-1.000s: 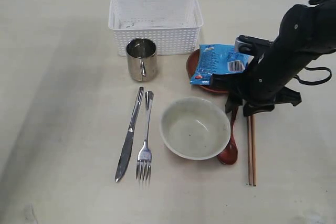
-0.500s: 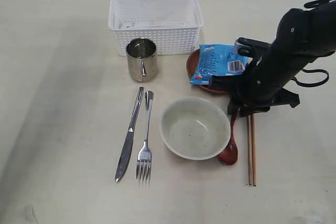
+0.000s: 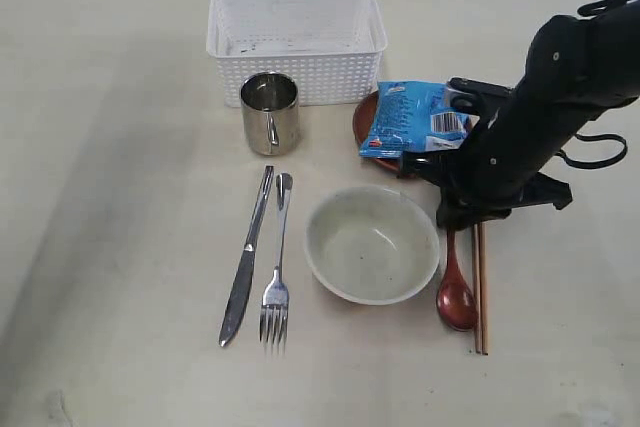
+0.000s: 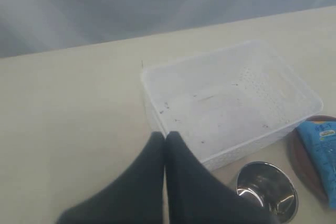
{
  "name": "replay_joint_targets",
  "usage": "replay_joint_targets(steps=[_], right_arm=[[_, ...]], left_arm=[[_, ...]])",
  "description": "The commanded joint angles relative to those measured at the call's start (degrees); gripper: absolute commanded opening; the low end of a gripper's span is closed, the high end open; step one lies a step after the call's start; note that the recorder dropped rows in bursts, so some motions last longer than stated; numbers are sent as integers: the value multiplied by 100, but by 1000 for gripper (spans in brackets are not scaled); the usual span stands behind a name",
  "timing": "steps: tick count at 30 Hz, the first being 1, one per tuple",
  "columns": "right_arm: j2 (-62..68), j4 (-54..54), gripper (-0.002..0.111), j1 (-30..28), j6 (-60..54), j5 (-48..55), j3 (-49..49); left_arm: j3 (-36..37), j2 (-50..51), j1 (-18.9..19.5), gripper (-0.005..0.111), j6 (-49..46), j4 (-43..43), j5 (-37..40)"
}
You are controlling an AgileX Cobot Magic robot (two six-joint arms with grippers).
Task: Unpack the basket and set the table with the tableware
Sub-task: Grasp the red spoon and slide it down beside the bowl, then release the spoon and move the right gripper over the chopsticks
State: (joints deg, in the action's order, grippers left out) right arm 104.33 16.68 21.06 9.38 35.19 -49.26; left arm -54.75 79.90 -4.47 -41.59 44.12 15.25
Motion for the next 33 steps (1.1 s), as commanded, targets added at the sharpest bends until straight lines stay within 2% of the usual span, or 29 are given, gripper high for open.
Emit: replay_joint_targets(steps=[1,4,9,10,16,24,31,33], right_arm=[[9,-29,9,204,-58,140,-1],[9,-29,16,250,-58,127,-1],[-18,-40,41,250,-58,127,-1],[-40,-40,43,250,-58,127,-1],[-578,-588,43,240,177,165,-1],[-1175,-2782,43,240,2072,752,-1],[-700,-2850,43,240,2383,551,-1],[-485,-2850,40,240,2427,380,-1]], left_arm=[[33,-40,-25,0,-22,3,19],[33,-40,-25,0,-40,3,19],[33,-40,-25,0,-40,3,19],[33,-40,-25,0,-40,3,19],[33,-40,-25,0,-41,3,43],[33,-40,-25,0,-41,3,43],[33,-40,-25,0,-41,3,76],[33,-40,-25,0,-41,3,88]])
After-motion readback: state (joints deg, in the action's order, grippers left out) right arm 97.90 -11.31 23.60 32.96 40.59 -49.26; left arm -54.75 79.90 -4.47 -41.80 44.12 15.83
